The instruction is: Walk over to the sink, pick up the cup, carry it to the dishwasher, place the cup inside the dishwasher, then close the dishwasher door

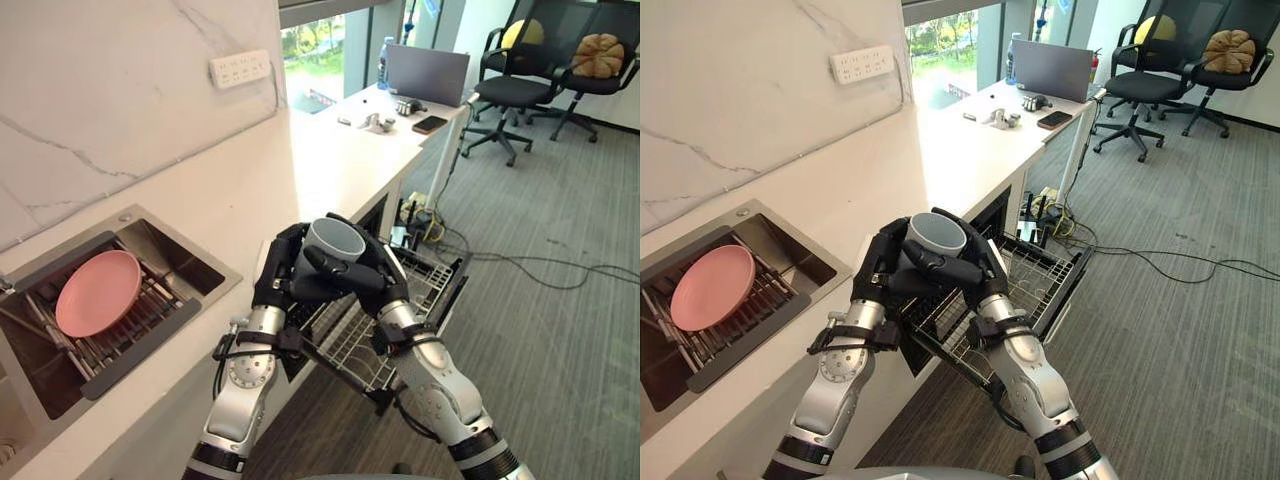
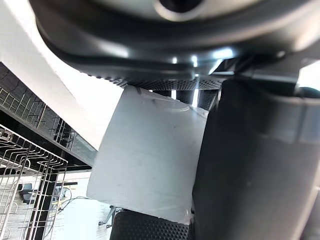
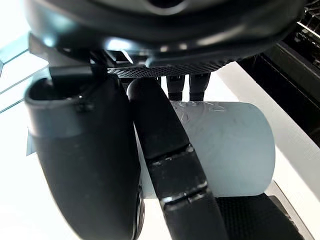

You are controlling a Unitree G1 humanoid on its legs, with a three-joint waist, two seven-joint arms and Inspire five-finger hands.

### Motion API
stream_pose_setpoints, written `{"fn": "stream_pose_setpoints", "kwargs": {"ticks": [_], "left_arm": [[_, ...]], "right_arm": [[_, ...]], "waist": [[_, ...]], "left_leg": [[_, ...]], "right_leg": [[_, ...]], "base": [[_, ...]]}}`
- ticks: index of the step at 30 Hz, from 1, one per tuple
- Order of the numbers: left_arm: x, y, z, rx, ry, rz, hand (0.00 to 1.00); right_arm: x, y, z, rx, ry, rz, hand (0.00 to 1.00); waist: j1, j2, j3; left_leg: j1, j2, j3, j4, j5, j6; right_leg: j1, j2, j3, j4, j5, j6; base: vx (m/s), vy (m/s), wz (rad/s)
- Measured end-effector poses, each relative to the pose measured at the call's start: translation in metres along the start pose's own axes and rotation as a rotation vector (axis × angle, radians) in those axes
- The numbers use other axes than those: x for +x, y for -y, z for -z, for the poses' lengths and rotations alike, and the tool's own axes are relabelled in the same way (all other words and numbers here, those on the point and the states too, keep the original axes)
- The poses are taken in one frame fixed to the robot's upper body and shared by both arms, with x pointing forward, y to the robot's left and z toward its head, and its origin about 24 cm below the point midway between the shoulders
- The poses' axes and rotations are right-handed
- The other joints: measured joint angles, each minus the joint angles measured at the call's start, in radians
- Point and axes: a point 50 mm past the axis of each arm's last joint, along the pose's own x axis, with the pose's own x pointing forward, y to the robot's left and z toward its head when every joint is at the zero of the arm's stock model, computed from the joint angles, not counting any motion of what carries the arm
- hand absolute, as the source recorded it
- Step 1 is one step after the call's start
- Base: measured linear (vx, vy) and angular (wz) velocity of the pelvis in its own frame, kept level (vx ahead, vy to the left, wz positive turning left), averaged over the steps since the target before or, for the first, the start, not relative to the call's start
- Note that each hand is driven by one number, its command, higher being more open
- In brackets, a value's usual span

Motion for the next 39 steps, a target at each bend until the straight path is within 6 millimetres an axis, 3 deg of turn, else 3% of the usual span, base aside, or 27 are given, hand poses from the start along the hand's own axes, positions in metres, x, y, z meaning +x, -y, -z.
{"fn": "stream_pose_setpoints", "kwargs": {"ticks": [4, 5, 21, 27, 29, 32, 36, 39], "left_arm": [[0.000, -0.001, 0.000, 0.003, 0.000, -0.029, 0.00], [0.000, -0.002, 0.000, 0.005, 0.002, -0.034, 1.00], [-0.002, 0.015, -0.005, -0.002, 0.036, 0.038, 1.00], [-0.006, 0.015, -0.020, -0.071, 0.122, 0.078, 1.00], [-0.009, 0.014, -0.035, -0.128, 0.212, 0.095, 1.00], [-0.013, 0.011, -0.043, -0.204, 0.262, 0.124, 1.00], [-0.025, 0.012, -0.026, -0.374, 0.163, 0.250, 1.00], [-0.041, 0.021, 0.010, -0.462, -0.038, 0.371, 1.00]], "right_arm": [[0.003, -0.007, 0.000, -0.040, 0.005, 0.015, 0.00], [0.004, -0.009, 0.000, -0.044, 0.008, 0.022, 0.00], [0.005, 0.005, -0.004, -0.073, 0.074, 0.264, 0.00], [0.000, 0.045, -0.012, -0.068, 0.127, 0.503, 0.00], [-0.011, 0.075, -0.012, -0.075, 0.123, 0.658, 0.00], [-0.028, 0.100, -0.009, -0.082, 0.118, 0.796, 0.00], [-0.041, 0.116, -0.012, -0.118, 0.131, 0.875, 0.00], [-0.046, 0.126, -0.012, -0.150, 0.135, 0.897, 0.00]], "waist": [[0.004, 0.000, -0.002], [0.005, 0.000, -0.002], [0.010, -0.001, -0.003], [0.012, -0.001, -0.003], [0.016, -0.001, -0.003], [0.015, -0.001, -0.003], [0.009, -0.001, -0.003], [0.009, -0.001, -0.003]], "left_leg": [[0.000, 0.000, -0.003, 0.000, 0.000, 0.000], [0.000, 0.000, -0.004, 0.000, 0.000, 0.000], [-0.003, -0.001, -0.031, 0.000, 0.004, 0.002], [-0.014, -0.004, -0.054, 0.000, 0.008, 0.003], [-0.016, -0.004, -0.060, -0.001, 0.008, 0.003], [-0.017, -0.004, -0.060, -0.004, 0.008, 0.003], [-0.020, -0.004, -0.062, -0.006, 0.008, 0.003], [-0.029, -0.005, -0.071, -0.005, 0.009, 0.002]], "right_leg": [[0.002, 0.000, -0.002, 0.000, 0.001, 0.001], [0.003, 0.000, -0.003, 0.000, 0.001, 0.001], [0.026, -0.003, -0.034, 0.004, 0.001, 0.006], [0.031, -0.006, -0.057, 0.004, -0.002, 0.009], [0.035, -0.006, -0.063, 0.004, -0.003, 0.010], [0.033, -0.006, -0.064, 0.004, -0.004, 0.011], [0.032, -0.006, -0.066, 0.004, -0.005, 0.012], [0.032, -0.008, -0.076, 0.004, -0.008, 0.014]], "base": [[0.00, 0.000, 0.00], [0.00, 0.000, 0.00], [-0.01, -0.006, 0.05], [-0.02, -0.004, 0.11], [0.00, -0.008, 0.07], [0.00, -0.002, 0.01], [0.00, -0.001, 0.01], [-0.01, -0.003, 0.10]]}}
